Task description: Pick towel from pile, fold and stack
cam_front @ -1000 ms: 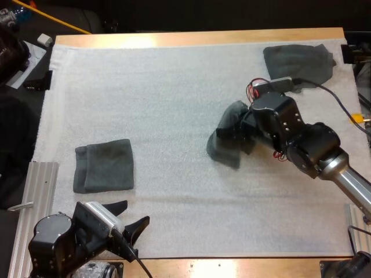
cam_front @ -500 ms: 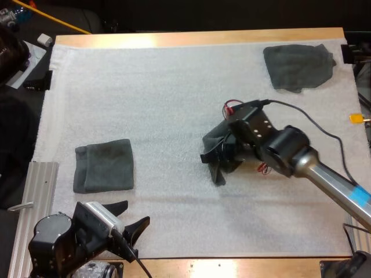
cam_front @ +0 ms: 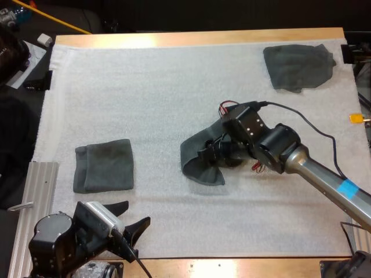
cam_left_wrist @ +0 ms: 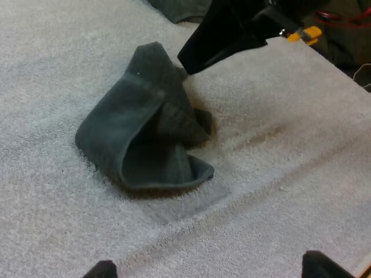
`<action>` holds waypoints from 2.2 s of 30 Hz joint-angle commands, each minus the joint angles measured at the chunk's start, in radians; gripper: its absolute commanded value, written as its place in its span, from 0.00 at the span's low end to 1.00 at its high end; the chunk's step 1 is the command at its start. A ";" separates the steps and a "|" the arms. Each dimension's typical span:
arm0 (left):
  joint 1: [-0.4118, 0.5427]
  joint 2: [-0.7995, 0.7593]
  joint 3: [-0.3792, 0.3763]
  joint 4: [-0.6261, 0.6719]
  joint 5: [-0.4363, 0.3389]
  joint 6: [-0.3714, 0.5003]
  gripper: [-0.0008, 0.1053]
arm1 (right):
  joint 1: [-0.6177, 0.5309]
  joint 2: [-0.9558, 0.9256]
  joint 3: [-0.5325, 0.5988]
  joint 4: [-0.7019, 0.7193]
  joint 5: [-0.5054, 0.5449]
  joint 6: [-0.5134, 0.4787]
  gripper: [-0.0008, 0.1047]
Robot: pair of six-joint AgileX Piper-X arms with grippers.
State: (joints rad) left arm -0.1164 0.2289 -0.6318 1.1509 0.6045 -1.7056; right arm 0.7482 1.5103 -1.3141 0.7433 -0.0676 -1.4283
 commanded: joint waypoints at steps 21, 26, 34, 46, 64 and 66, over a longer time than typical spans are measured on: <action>-0.006 0.002 -0.007 0.011 0.020 -0.002 0.59 | 0.001 -0.101 0.085 0.237 0.131 -0.053 0.63; -0.007 0.002 -0.008 0.012 0.018 -0.004 0.59 | 0.003 -0.099 0.170 0.146 0.097 0.000 0.63; -0.006 0.005 -0.007 0.013 0.020 -0.009 0.59 | 0.005 -0.051 0.253 0.001 0.052 0.064 0.62; -0.006 0.008 -0.004 0.020 0.018 -0.016 0.59 | 0.005 0.080 0.273 -0.160 -0.008 0.150 0.55; -0.003 0.007 -0.006 0.051 0.018 -0.013 0.59 | 0.005 0.186 0.275 -0.260 -0.097 0.266 0.04; -0.003 0.006 -0.006 0.053 0.018 -0.014 0.59 | 0.004 0.177 0.273 -0.262 -0.092 0.260 0.01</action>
State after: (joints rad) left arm -0.1164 0.2314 -0.6318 1.2017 0.6158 -1.7164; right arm 0.7541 1.6922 -1.0453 0.4795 -0.1459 -1.1666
